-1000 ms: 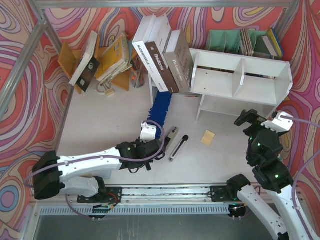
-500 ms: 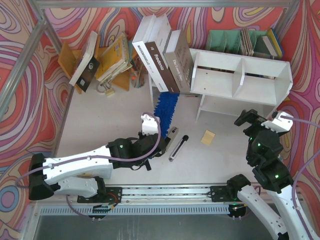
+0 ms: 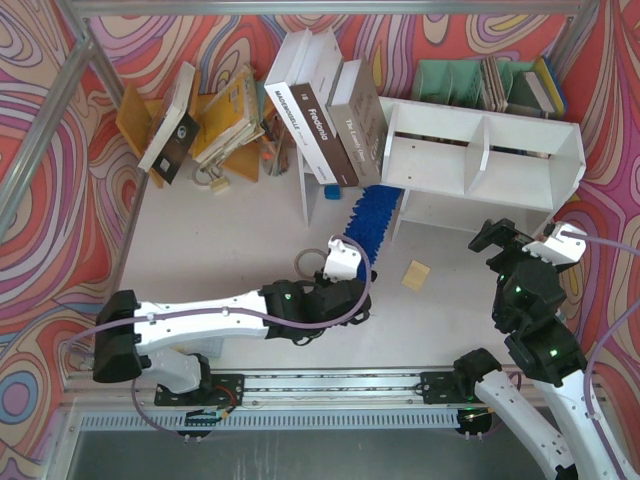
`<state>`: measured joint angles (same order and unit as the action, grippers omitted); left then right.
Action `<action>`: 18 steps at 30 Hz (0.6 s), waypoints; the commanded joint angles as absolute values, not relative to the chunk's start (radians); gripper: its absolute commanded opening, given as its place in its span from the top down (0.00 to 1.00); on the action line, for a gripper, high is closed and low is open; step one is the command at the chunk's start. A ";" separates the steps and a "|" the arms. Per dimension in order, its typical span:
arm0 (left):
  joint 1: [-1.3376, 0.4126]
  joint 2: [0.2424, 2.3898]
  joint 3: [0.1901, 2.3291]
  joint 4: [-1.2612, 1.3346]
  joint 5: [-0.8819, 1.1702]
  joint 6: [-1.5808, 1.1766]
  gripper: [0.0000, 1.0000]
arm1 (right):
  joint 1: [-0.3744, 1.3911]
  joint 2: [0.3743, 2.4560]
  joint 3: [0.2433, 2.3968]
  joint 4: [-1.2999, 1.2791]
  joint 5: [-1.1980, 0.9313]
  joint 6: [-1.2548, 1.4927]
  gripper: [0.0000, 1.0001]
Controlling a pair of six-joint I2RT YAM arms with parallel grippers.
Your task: Dust the bookshelf with a duster
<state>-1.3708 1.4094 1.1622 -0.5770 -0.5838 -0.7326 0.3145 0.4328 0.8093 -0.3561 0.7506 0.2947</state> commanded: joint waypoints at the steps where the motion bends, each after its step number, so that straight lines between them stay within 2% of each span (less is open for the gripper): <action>1: -1.386 1.457 1.190 -0.547 -0.552 -0.699 1.00 | 0.314 0.429 0.801 -0.332 0.755 0.281 0.01; 18: -1.387 1.655 1.118 -0.468 -0.400 -0.753 1.00 | 0.314 0.423 0.801 -0.332 0.757 0.282 0.01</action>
<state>-1.3724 1.6138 1.1236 -0.5346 -0.5087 -0.7834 0.3149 0.4328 0.8093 -0.3561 0.7506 0.2947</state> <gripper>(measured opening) 0.343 0.986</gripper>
